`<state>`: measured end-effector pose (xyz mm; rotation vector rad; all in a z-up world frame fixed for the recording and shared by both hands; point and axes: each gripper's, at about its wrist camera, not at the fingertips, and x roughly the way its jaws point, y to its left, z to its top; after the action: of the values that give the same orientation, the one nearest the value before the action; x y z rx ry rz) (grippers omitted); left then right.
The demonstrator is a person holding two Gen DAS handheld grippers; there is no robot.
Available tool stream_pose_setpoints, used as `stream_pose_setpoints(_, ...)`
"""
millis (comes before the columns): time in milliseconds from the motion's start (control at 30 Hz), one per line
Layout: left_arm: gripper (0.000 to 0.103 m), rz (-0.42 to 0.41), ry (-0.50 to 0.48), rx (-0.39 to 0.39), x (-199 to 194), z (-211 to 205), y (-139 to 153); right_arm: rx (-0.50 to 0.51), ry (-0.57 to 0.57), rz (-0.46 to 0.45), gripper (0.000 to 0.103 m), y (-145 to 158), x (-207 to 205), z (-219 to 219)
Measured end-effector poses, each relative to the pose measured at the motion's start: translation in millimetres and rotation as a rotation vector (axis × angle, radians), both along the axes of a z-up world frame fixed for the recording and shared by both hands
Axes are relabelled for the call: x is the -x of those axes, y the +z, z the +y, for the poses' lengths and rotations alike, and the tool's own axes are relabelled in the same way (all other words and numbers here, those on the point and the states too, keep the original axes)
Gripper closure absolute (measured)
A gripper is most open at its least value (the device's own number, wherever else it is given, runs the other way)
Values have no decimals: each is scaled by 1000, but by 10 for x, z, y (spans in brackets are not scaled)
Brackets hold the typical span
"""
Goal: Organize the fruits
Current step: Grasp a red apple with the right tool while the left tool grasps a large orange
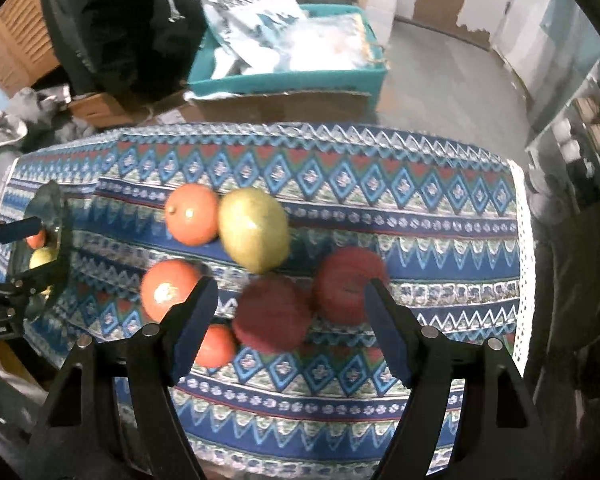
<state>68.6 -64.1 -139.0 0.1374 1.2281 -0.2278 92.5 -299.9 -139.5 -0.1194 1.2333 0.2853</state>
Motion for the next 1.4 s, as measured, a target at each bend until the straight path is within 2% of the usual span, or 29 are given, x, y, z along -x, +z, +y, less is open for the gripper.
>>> stream_pose_setpoints(500, 28, 65, 5, 33, -290, -229, -326, -5, -109, 140, 27, -640, -354, -254)
stream_pose_setpoints(867, 27, 146, 0, 64, -297, -418, -675, -15, -160, 202, 27, -1020, -431, -359)
stream_pose_setpoints(967, 23, 153, -2, 80, -292, -475, -704, -23, -174, 219, 27, -1125, -466, -336)
stream_pose_setpoints(1133, 23, 176, -17, 91, -291, -597, -771, -31, -174, 222, 27, -1187, -513, -315)
stream_pose_setpoints(1400, 23, 205, -42, 81, -309, -767, -924, -3, -165, 166, 28, -1132, -376, -369)
